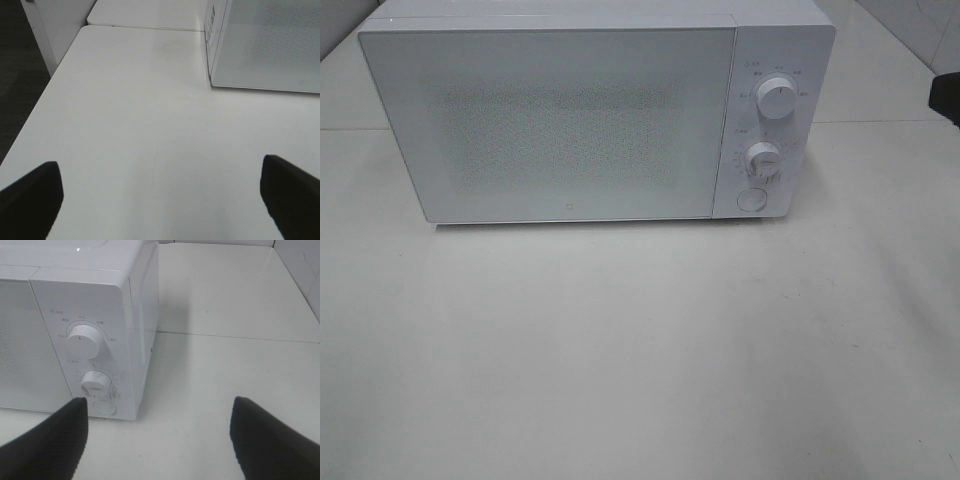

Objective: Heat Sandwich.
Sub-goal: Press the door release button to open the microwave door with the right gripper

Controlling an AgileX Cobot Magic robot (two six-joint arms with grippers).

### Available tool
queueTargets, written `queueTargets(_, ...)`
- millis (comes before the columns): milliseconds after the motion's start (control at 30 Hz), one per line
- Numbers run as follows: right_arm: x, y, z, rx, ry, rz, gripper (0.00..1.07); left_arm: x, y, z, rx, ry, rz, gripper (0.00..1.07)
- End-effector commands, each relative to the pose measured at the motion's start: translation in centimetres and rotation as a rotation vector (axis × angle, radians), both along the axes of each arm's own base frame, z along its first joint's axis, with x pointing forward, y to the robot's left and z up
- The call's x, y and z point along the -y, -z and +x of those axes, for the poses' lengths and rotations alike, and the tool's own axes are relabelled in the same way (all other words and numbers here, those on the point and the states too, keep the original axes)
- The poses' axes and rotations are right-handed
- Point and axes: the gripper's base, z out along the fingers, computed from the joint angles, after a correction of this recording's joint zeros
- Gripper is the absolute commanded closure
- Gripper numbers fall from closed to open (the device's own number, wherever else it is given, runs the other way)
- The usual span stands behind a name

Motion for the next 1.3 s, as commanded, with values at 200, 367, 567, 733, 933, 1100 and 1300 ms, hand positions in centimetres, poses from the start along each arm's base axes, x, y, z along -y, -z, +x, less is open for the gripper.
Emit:
queueTargets(200,-0.2,2.1,2.6,0.043,0.001,0.020,0.31,0.1,0.1,-0.3,0.021,0.004,-0.004,0.08)
queueTargets(367,-0.3,4.5,2.8,0.119,-0.003,0.033,0.31,0.1,0.1,-0.3,0.021,0.004,-0.004,0.08)
queueTargets(567,0.1,6.8,2.7,0.133,0.043,0.043,0.31,0.1,0.1,-0.3,0.021,0.004,-0.004,0.08)
queueTargets(733,-0.9,8.4,2.5,0.151,0.044,0.036,0.31,0.1,0.1,-0.3,0.021,0.004,-0.004,0.08)
queueTargets(933,-2.2,10.0,2.2,0.149,0.057,0.016,0.31,0.1,0.1,-0.3,0.021,0.004,-0.004,0.08)
queueTargets(1100,-3.8,11.1,2.2,0.132,0.045,0.009,0.31,0.1,0.1,-0.3,0.021,0.004,-0.004,0.08)
queueTargets(1300,-5.8,12.6,1.7,0.104,0.039,0.011,0.31,0.1,0.1,-0.3,0.021,0.004,-0.004,0.08)
